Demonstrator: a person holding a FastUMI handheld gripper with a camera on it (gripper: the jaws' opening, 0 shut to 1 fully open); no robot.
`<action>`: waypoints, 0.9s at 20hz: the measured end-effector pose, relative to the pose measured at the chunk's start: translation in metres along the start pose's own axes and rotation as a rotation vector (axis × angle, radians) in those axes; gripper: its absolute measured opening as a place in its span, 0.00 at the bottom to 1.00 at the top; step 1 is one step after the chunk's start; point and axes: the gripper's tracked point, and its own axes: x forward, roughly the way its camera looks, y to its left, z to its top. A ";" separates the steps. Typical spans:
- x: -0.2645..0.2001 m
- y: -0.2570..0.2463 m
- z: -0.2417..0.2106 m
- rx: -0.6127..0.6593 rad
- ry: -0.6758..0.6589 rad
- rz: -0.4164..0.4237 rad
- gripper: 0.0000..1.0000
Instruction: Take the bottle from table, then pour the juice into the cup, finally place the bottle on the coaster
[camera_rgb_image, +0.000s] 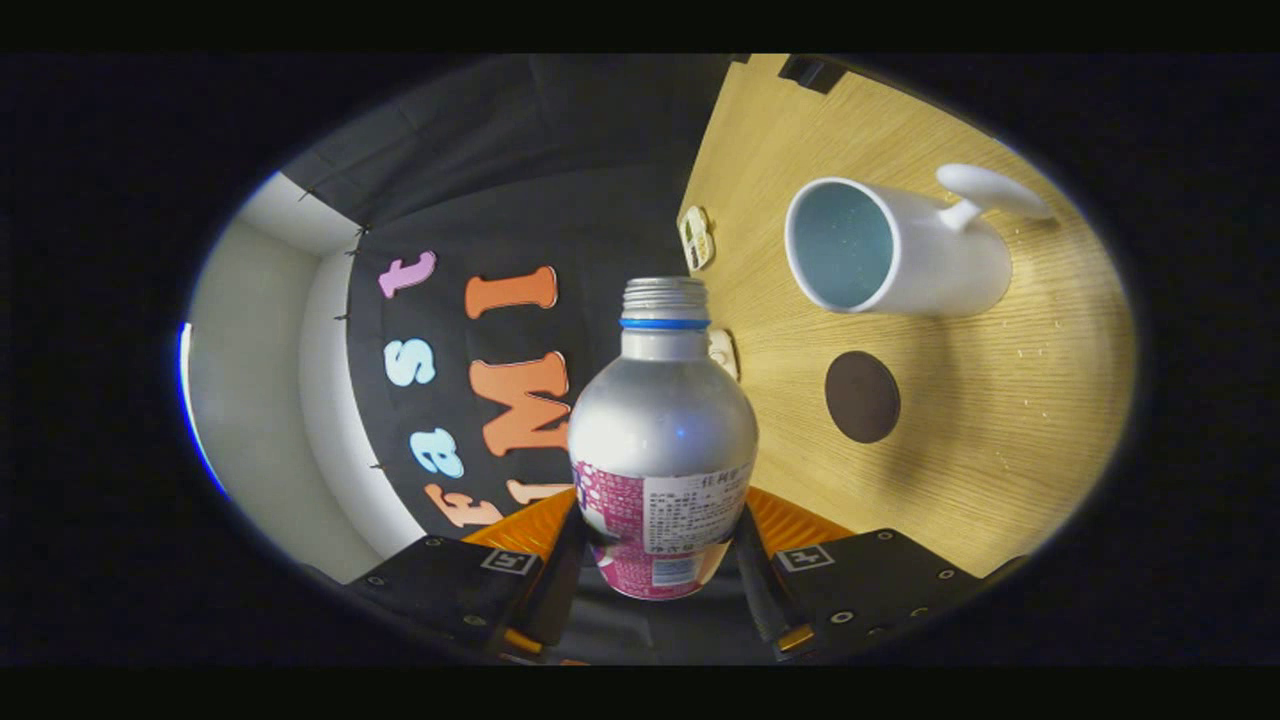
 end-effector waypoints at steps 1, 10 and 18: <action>0.000 0.001 0.000 0.022 0.000 0.011 0.72; 0.008 0.007 0.004 0.125 -0.002 0.017 0.72; 0.011 0.011 0.008 0.178 -0.006 0.025 0.72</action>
